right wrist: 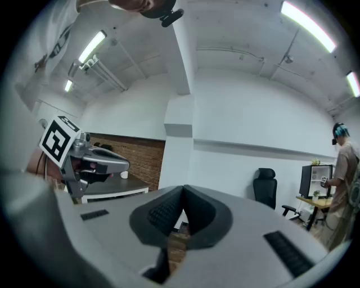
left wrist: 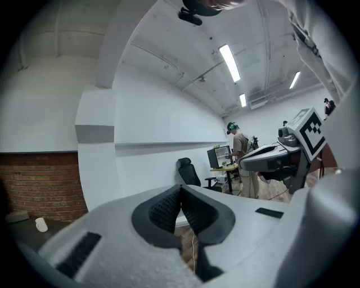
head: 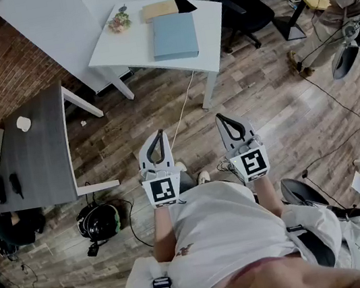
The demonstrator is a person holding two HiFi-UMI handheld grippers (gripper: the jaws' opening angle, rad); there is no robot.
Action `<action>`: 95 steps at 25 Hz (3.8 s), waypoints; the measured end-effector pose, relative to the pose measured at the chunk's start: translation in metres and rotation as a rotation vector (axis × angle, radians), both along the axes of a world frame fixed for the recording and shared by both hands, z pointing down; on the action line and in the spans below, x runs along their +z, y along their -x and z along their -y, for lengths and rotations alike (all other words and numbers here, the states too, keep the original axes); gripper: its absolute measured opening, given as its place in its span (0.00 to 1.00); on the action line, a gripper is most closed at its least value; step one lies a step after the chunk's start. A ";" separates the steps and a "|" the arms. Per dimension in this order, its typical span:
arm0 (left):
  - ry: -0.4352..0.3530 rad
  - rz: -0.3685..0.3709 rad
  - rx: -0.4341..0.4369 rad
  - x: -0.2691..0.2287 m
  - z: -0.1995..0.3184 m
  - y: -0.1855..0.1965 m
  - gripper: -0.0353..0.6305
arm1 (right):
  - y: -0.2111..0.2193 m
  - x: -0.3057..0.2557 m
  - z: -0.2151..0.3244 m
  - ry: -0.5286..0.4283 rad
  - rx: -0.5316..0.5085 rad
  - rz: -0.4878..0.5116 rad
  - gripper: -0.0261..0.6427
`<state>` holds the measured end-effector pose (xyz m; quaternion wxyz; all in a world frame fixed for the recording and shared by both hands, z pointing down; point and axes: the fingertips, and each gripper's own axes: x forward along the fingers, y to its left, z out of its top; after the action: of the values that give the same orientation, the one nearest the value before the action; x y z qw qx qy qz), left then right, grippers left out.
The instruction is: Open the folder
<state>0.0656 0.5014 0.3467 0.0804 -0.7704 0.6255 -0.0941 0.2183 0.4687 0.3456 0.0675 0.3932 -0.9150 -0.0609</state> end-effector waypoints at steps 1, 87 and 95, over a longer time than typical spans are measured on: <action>0.001 -0.001 0.000 0.001 0.001 0.000 0.06 | 0.001 0.000 0.001 0.001 0.000 0.010 0.05; 0.067 -0.055 -0.011 0.022 0.389 0.140 0.44 | 0.135 0.017 0.386 0.063 0.039 -0.049 0.44; 0.063 -0.049 -0.044 0.015 0.424 0.138 0.44 | 0.133 0.010 0.427 0.054 0.006 -0.039 0.44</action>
<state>-0.0723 0.0774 0.3616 0.0387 -0.7605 0.6409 -0.0965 0.0856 0.0416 0.3560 0.0960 0.3927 -0.9136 -0.0438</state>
